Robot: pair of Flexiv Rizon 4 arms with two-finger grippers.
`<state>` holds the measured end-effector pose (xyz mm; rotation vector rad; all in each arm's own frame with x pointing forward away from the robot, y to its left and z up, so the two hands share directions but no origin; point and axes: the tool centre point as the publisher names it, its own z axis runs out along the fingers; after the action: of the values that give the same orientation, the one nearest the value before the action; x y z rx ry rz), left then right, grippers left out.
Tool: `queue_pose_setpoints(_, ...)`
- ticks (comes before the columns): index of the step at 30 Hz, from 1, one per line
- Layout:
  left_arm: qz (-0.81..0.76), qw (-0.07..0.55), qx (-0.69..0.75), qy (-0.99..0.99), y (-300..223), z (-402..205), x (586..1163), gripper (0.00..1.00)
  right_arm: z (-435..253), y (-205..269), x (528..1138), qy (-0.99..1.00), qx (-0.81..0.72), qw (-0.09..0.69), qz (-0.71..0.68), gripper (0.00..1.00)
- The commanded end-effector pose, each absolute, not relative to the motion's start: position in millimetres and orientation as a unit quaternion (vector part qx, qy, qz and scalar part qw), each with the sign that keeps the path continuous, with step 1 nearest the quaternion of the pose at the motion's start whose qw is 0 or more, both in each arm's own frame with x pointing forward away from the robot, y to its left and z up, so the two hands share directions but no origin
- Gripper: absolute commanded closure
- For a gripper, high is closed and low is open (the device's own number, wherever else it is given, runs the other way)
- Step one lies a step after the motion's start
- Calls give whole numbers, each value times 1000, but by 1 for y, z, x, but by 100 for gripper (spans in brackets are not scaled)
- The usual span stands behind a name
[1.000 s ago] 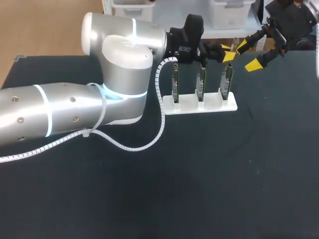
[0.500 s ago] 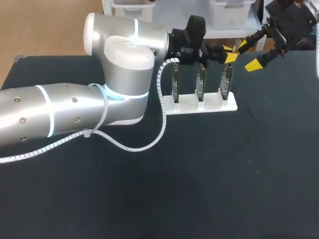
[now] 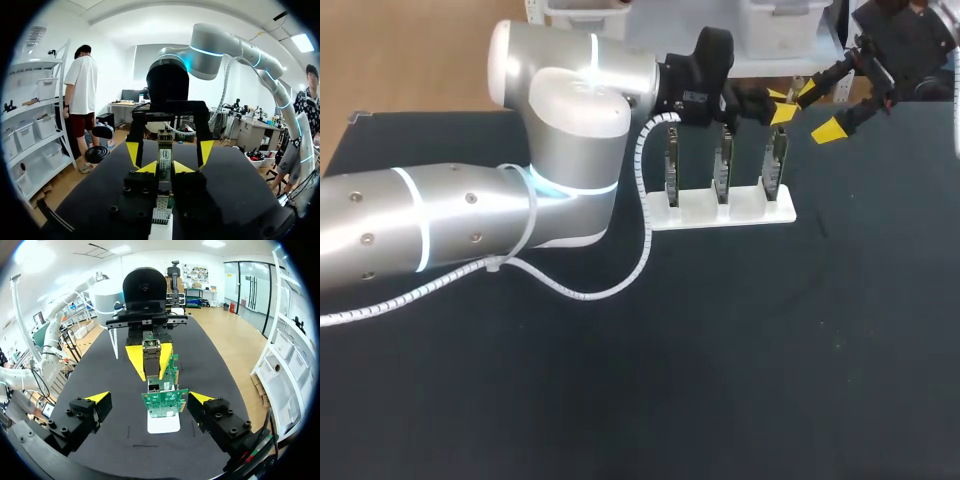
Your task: Pick up the optical module with the left hand, and insert it into the network port with the right hand.
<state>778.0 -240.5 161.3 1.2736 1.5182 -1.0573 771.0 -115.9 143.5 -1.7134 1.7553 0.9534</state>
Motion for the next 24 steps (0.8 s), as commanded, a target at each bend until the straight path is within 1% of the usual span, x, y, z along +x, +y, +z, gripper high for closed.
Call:
queue_pose_setpoints(1,-424,430,513,610,-240,163,779,100,143,-116,769,646,-630,254,349,0)
queue_pose_setpoints(12,-424,430,513,610,-240,163,779,100,143,-116,769,646,-630,254,349,0)
queue_pose_setpoints(19,-424,430,513,610,-240,163,779,100,149,-140,770,672,-615,253,326,0)
queue_pose_setpoints(24,-424,430,513,610,-240,163,779,100,158,-142,773,667,-621,264,316,0)
